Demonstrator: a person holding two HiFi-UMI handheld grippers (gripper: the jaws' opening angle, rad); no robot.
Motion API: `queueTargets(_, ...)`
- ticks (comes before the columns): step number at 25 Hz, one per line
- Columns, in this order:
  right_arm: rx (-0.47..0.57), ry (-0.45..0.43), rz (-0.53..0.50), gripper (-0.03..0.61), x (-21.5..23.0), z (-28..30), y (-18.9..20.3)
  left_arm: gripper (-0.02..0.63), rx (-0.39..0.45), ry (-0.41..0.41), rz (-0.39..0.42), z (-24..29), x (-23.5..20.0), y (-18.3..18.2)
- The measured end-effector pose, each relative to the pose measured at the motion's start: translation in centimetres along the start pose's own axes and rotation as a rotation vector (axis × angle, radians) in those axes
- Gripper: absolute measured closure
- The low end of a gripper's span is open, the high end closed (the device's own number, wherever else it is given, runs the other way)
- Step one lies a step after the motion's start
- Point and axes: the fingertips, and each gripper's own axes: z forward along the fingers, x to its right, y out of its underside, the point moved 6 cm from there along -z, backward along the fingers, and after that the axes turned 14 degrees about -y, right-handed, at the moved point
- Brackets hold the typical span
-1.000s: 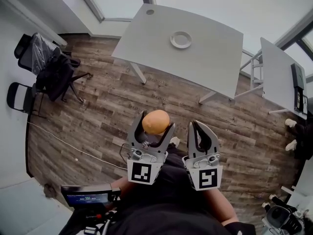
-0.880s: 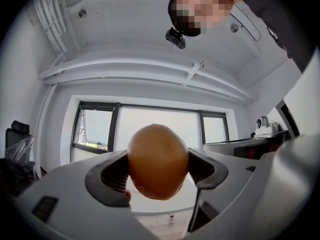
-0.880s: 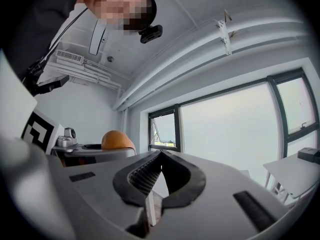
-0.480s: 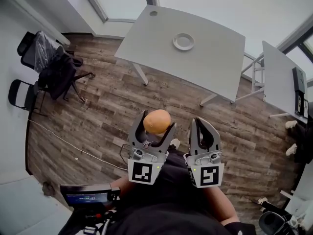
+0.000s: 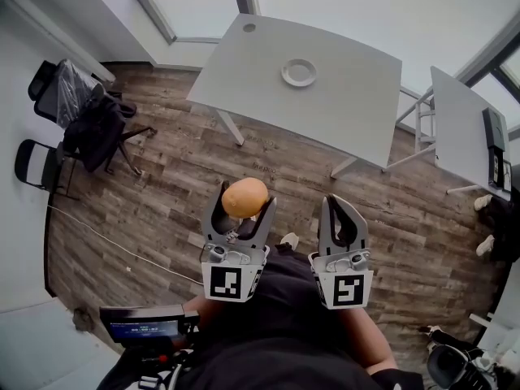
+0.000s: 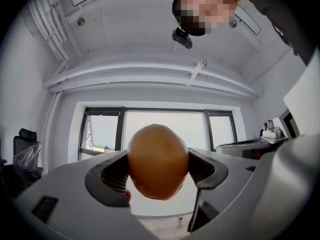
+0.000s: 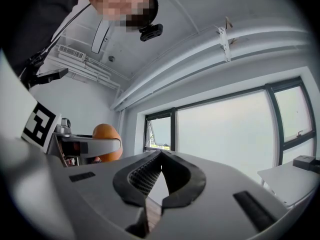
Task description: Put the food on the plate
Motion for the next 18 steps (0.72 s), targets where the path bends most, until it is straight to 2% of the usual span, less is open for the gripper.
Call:
queueTargets(10, -0.016, 0.058, 0.008, 0.574, 0.6, -1.9, 0.4, 0.278, 0.005, 0.042, -0.016, 0.8, 1.0, -0.2)
queueTargets(18, -0.042, 0.112, 0.018, 0.574, 3.1, -1.6, 1.7, 0.278, -0.015, 0.077, -0.028, 4.0, 2.2, 1.0)
